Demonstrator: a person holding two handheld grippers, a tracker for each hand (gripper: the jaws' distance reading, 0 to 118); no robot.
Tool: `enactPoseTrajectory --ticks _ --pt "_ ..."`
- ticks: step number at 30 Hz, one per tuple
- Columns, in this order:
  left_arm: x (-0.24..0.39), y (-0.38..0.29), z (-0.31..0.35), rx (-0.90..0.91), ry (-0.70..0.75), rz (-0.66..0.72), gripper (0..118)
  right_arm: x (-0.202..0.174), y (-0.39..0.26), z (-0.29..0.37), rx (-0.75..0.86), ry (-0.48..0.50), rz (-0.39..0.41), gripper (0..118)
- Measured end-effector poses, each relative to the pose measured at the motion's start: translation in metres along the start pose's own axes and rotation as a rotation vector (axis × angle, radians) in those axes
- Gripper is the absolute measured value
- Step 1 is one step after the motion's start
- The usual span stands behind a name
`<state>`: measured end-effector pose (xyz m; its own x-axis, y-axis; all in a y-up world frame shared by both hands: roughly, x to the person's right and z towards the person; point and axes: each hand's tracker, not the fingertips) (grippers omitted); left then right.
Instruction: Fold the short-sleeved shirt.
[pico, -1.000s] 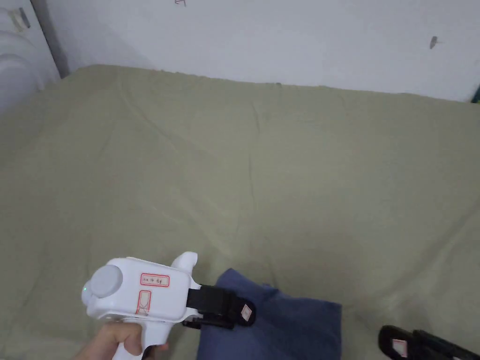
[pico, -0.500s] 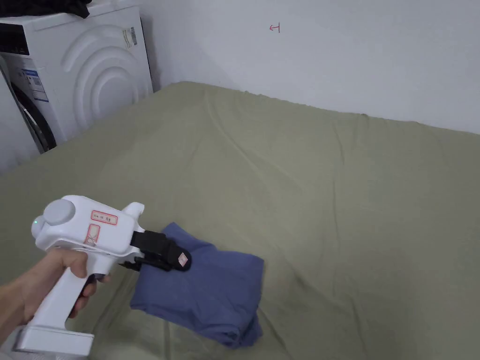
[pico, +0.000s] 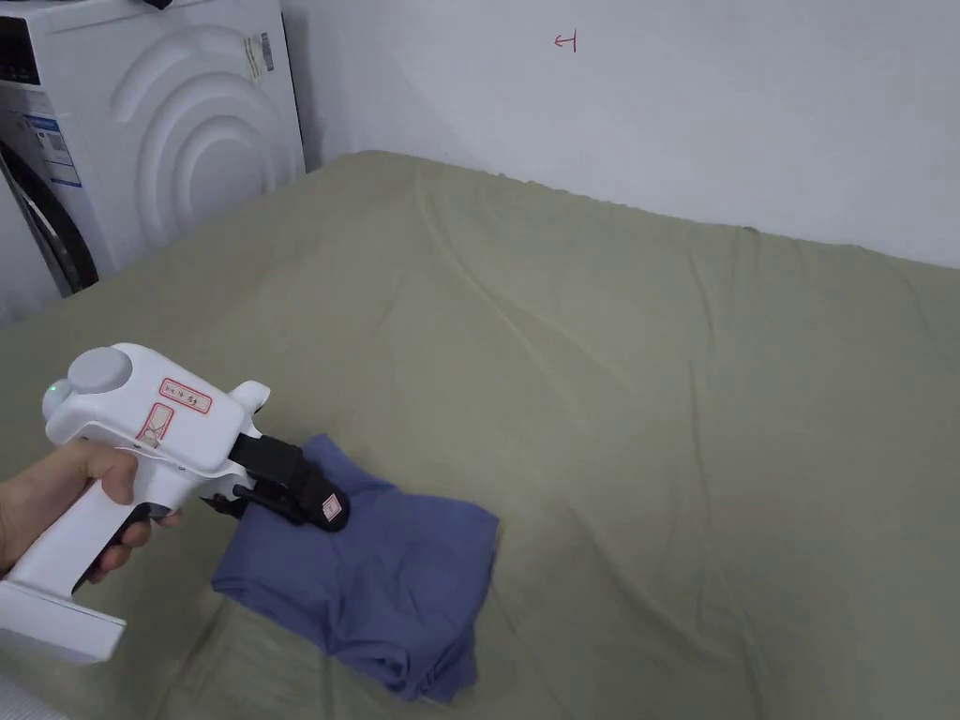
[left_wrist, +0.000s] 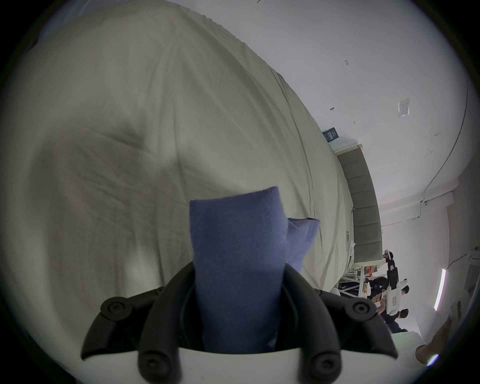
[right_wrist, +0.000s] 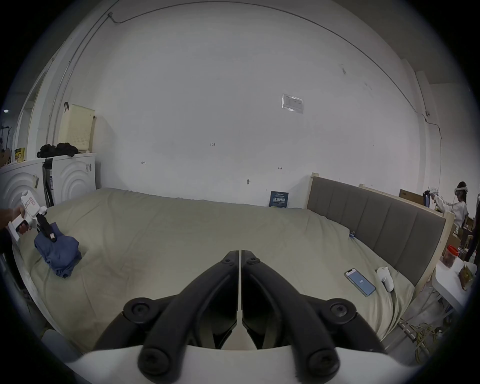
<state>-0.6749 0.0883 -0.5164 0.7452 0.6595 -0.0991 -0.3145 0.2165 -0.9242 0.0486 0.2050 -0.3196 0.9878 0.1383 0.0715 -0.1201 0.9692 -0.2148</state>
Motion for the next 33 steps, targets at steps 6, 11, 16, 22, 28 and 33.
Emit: enactPoseTrajectory --ticks 6,11,16,22,28,33 --pt "0.018 -0.005 0.024 0.204 0.12 -0.019 117 0.014 0.0 0.001 -0.009 0.013 -0.039 3" --pt "0.092 -0.034 0.049 0.287 0.187 -0.13 112 0.031 0.004 0.006 0.025 0.033 -0.065 3" --pt "0.191 -0.1 0.027 0.466 0.164 -0.221 0 0.042 0.008 0.01 0.044 0.098 -0.083 3" --pt "0.322 -0.173 -0.012 0.738 0.224 -0.342 0 0.051 0.022 0.022 0.102 0.163 -0.059 3" --pt "0.431 -0.242 -0.049 0.992 0.449 -0.568 0 0.059 0.043 0.023 0.13 0.178 -0.065 3" --pt "0.463 -0.27 -0.052 1.028 0.443 -0.629 0 0.067 0.047 0.027 0.134 0.173 -0.051 3"
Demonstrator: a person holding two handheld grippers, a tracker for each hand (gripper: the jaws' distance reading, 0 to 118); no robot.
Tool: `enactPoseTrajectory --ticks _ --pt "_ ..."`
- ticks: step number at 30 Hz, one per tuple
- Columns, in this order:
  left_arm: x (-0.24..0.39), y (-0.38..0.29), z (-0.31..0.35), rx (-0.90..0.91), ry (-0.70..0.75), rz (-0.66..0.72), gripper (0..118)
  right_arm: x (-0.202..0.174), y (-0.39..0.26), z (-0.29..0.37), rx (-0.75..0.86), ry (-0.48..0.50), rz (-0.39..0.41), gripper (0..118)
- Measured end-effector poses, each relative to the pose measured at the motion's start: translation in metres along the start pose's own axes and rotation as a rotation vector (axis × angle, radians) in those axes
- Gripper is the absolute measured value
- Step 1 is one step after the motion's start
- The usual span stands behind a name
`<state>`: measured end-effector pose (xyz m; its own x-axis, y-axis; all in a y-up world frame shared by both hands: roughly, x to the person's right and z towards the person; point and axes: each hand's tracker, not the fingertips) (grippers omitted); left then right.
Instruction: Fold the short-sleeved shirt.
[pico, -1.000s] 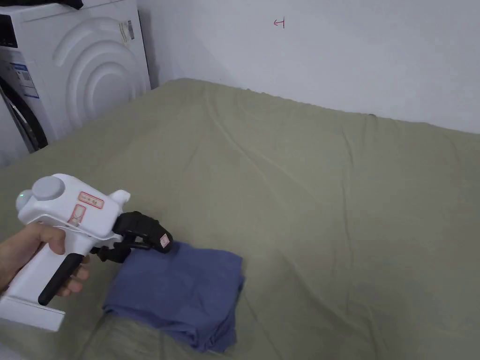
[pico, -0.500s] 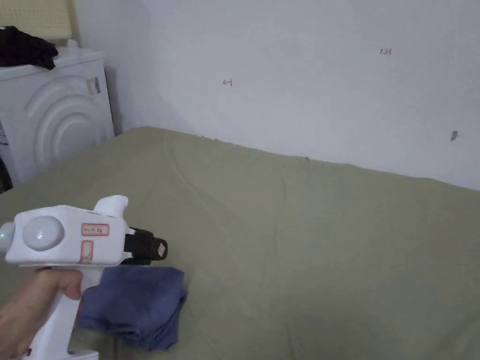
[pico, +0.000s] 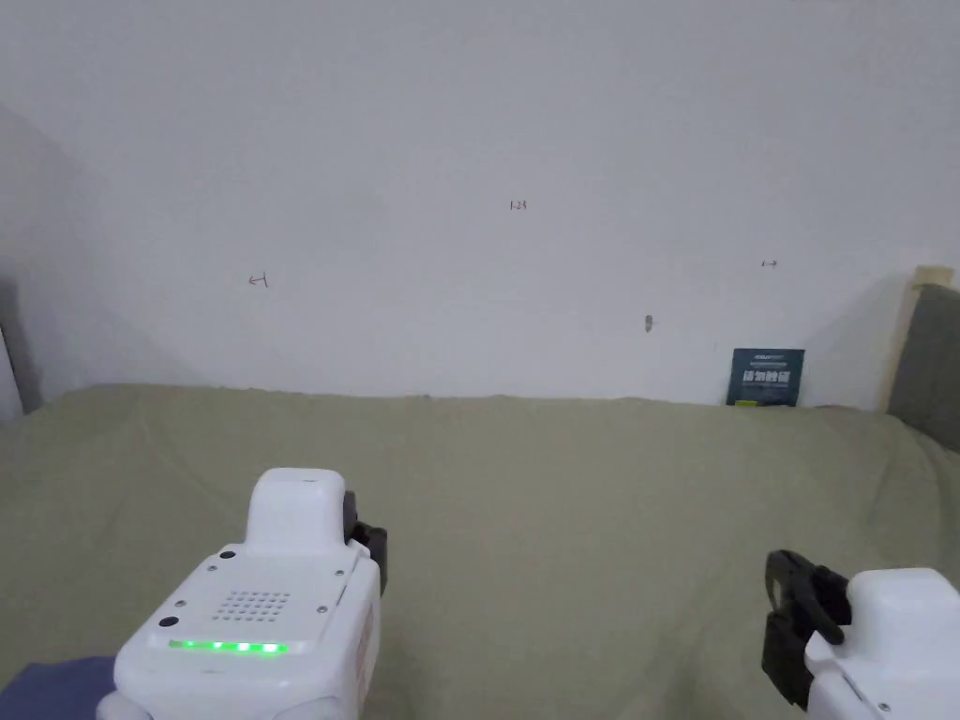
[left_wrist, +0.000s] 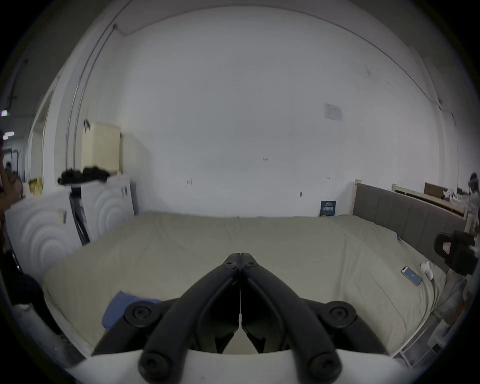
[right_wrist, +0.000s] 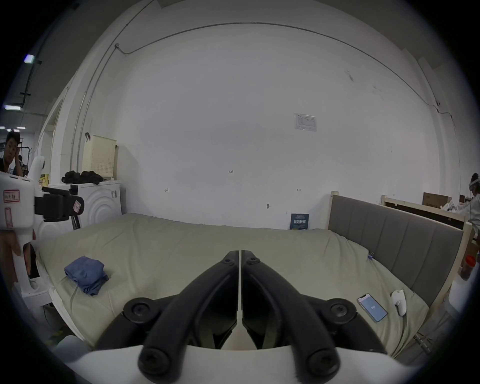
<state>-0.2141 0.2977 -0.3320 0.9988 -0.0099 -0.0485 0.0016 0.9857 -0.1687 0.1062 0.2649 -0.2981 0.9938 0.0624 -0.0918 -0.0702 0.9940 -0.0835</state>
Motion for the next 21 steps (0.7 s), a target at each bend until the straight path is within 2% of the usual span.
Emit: enactPoseTrajectory --ticks 21 --pt "-0.025 -0.017 0.002 -0.02 0.033 -0.012 0 0.0 -0.006 -0.009 0.005 -0.064 -0.004 3"
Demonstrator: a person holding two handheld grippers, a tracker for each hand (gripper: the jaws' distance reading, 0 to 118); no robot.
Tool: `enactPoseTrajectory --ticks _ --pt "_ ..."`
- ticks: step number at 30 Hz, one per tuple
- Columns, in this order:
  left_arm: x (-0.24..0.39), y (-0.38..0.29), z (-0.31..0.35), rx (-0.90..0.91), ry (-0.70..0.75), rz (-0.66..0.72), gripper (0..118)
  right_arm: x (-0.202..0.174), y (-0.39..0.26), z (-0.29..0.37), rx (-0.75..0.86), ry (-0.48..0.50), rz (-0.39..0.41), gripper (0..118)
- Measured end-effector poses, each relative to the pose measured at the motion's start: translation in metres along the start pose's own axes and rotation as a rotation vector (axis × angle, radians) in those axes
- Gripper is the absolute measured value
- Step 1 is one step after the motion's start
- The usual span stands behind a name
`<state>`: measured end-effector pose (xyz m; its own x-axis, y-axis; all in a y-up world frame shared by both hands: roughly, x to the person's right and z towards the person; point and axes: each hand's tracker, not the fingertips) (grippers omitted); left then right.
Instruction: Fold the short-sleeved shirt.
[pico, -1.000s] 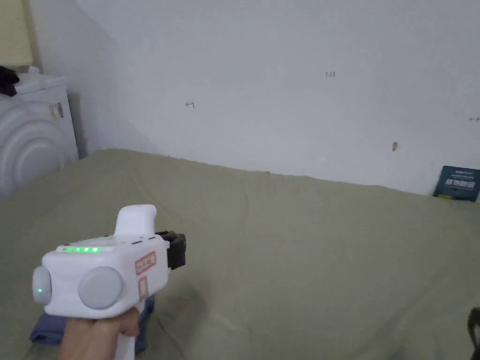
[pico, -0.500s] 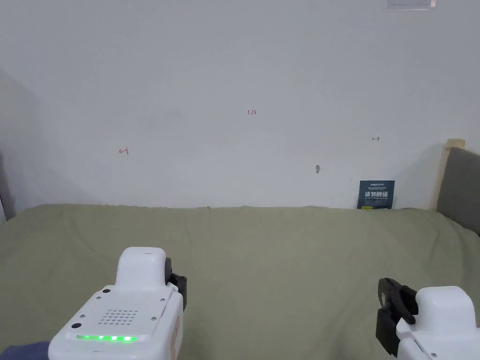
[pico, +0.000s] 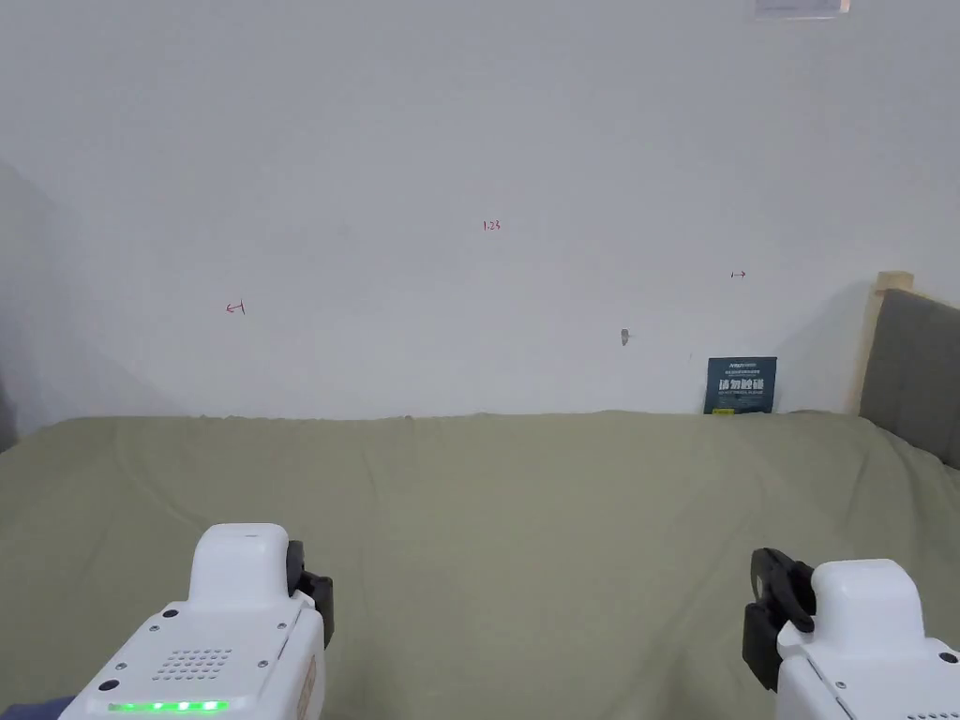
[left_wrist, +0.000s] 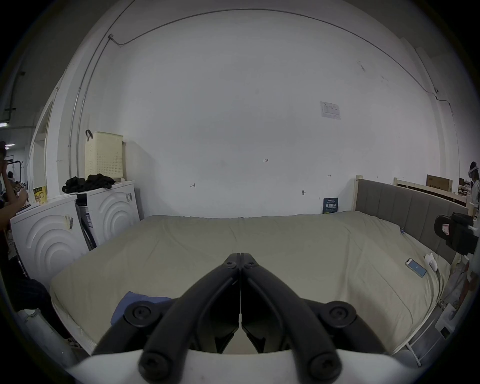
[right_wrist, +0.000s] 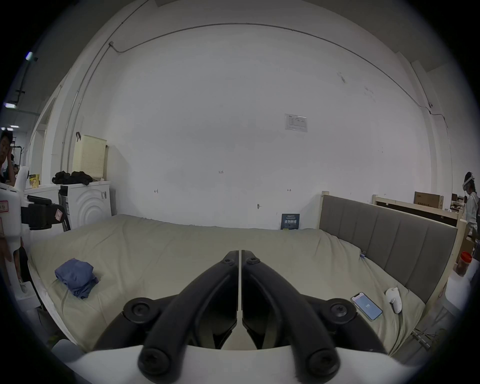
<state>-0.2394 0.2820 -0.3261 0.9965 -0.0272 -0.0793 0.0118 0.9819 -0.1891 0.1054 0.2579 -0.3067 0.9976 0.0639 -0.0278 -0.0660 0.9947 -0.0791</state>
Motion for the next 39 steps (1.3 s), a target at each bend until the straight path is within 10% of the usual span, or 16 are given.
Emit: enactPoseTrajectory --ticks 2,4,6,7,39 --pt "0.0 0.0 -0.001 -0.006 -0.003 -0.001 0 -0.001 -0.002 -0.002 -0.005 -0.002 0.001 3" --pt "0.001 -0.001 -0.002 -0.009 -0.006 -0.004 27 -0.002 -0.003 -0.003 -0.004 -0.003 -0.004 18" --pt "0.002 -0.001 -0.004 -0.017 -0.014 -0.001 112 -0.003 -0.003 -0.004 0.007 -0.01 -0.007 98" --pt "0.002 -0.003 -0.007 -0.029 -0.02 0.004 118 -0.003 -0.002 -0.005 0.006 -0.02 -0.015 118" --pt "0.0 0.008 -0.003 -0.152 0.002 0.039 118 -0.009 0.005 -0.003 0.002 0.015 -0.001 118"
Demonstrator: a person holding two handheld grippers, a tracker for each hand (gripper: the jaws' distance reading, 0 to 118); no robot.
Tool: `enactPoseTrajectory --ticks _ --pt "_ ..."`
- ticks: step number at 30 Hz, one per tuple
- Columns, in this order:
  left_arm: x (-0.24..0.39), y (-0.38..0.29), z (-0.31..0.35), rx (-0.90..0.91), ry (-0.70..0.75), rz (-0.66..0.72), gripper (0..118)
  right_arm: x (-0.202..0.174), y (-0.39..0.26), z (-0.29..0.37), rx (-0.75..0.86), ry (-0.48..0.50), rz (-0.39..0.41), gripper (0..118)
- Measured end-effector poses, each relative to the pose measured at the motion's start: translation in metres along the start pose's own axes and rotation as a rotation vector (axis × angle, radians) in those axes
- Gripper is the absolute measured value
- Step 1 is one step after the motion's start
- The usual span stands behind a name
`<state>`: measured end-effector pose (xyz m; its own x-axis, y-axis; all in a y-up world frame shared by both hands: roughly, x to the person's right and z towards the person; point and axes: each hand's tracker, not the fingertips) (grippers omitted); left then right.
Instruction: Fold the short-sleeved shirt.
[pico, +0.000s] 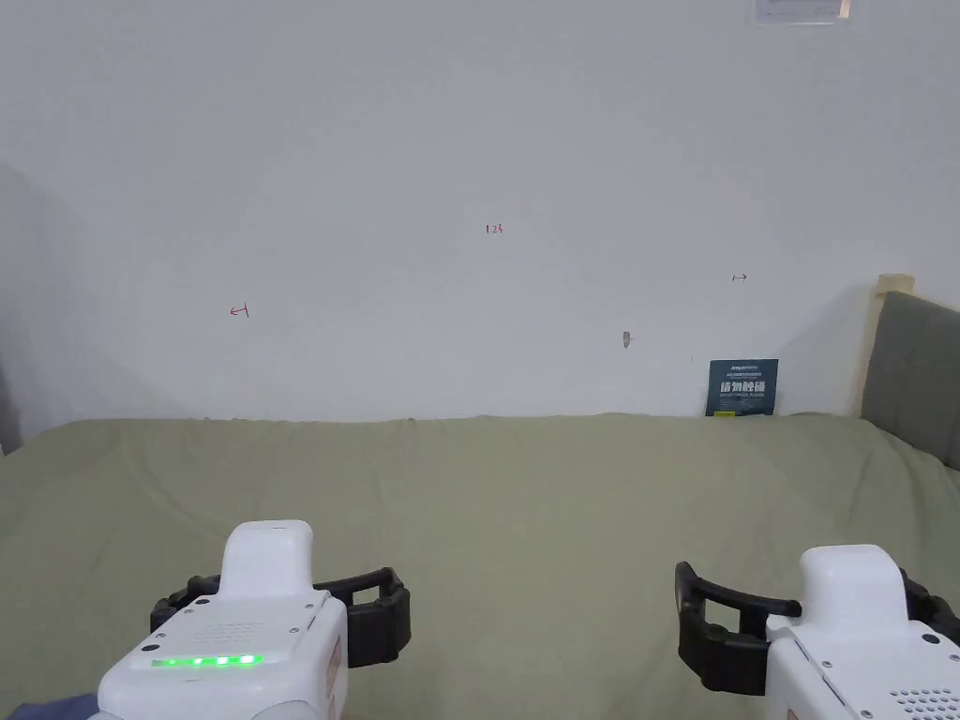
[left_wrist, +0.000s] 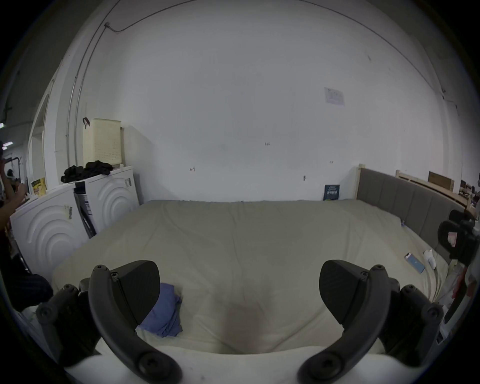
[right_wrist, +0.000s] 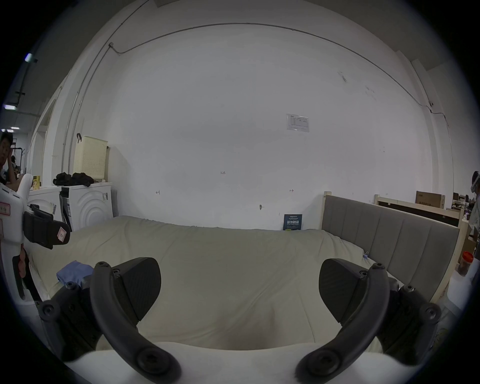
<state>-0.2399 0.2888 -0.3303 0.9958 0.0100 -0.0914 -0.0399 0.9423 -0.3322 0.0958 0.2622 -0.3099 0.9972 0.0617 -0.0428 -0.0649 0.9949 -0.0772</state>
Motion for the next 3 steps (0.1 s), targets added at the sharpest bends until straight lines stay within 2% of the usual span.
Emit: enactPoseTrajectory --ticks 3 --pt "-0.0049 0.0011 -0.0008 0.057 -0.097 0.065 118 0.0016 0.0007 -0.0014 -0.003 0.002 -0.005 118"
